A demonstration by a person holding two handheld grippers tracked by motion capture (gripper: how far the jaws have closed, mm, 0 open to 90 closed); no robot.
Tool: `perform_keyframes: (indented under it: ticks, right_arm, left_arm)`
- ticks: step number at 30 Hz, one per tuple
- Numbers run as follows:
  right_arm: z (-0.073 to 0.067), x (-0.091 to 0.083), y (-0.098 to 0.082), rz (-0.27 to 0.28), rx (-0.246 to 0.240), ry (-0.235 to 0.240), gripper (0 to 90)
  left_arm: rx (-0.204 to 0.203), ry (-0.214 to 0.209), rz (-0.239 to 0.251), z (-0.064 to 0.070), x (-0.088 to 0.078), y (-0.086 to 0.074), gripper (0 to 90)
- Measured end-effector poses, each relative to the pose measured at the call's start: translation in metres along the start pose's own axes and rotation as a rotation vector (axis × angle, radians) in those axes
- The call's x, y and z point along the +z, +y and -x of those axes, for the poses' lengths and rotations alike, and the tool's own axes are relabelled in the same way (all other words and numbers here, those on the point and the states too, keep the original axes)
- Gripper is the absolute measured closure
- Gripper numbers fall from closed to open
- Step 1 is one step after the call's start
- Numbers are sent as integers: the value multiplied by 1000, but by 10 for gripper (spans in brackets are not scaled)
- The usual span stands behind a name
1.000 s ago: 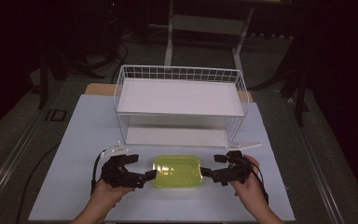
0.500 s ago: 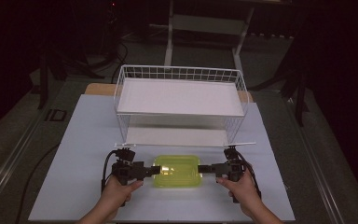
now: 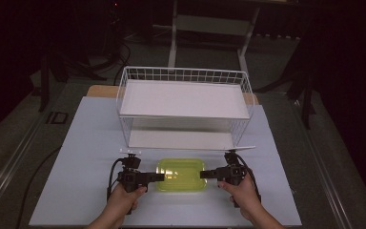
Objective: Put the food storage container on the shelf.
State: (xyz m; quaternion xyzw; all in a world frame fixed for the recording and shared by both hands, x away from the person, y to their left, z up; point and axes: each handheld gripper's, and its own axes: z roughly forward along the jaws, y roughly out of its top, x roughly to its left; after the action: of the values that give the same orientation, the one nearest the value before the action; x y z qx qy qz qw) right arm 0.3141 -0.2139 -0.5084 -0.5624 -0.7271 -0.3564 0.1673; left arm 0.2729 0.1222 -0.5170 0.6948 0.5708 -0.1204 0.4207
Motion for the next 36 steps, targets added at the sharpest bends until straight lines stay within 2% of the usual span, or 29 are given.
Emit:
perform_keyframes:
  ticks: [4, 5, 7, 8, 14, 18, 22, 26, 28, 31, 36]
  right_arm:
    - [0, 4, -2, -10, -4, 12, 631]
    - [0, 5, -3, -13, -7, 18, 664]
    - [0, 6, -4, 2, -1, 24, 703]
    - [-1, 6, -5, 9, -6, 20, 723]
    - [-5, 4, -10, 32, -33, -7, 748]
    - [-8, 3, -13, 51, -28, -17, 762]
    - [-10, 2, -15, 56, -28, -28, 771]
    - [-14, 0, -17, 52, -27, -34, 783]
    - [-16, -1, -19, 52, -27, -28, 796]
    - [-22, -4, -18, 70, -56, -33, 798]
    - [-28, -12, -11, 97, -77, -28, 798]
  left_arm:
    - [12, 9, -12, -2, 3, -2, 674]
    - [14, 0, -15, -3, 3, -2, 693]
    - [11, -4, -17, -3, 4, -2, 715]
    - [24, 2, -17, -2, 4, -2, 715]
    - [14, 1, 1, -1, 3, -6, 737]
    - [6, 3, -3, 1, 2, -7, 749]
    - [20, 29, -6, 6, 0, -8, 758]
    - [4, 27, -8, 7, -2, -9, 779]
    - [15, 49, 0, 10, -4, -9, 800]
    - [9, 41, 13, 11, -7, -9, 804]
    - [27, 45, 58, 19, -14, -2, 805]
